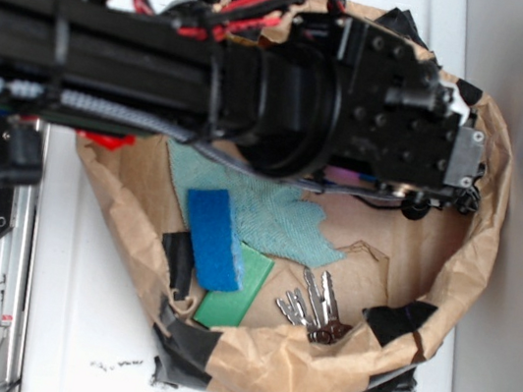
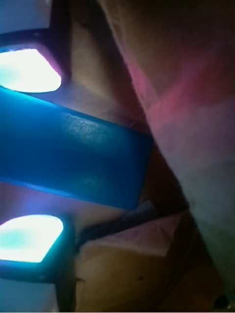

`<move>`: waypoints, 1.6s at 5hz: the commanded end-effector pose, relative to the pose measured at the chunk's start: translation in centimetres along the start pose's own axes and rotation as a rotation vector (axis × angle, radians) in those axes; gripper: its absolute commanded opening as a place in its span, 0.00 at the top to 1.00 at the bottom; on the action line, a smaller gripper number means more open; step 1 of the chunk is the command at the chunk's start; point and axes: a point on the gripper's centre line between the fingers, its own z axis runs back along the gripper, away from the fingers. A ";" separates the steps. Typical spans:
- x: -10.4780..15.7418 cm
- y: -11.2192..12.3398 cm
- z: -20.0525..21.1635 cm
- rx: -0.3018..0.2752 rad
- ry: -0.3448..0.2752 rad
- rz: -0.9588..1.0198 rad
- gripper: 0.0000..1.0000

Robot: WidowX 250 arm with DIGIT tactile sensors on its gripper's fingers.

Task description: Grab the blue block.

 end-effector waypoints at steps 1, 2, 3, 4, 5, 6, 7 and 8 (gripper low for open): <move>-3.7 4.2 -2.5 0.086 0.187 -0.186 1.00; -3.8 4.1 -1.2 0.049 0.223 -0.205 1.00; -4.3 4.0 2.5 -0.023 0.235 -0.256 1.00; -5.0 4.3 5.4 -0.070 0.215 -0.308 1.00; -4.5 4.6 8.0 -0.090 0.151 -0.374 1.00; -3.8 4.6 10.5 -0.116 0.103 -0.522 1.00; -2.2 4.5 13.5 -0.225 0.080 -0.757 1.00; -1.1 4.1 15.5 -0.261 0.046 -0.952 1.00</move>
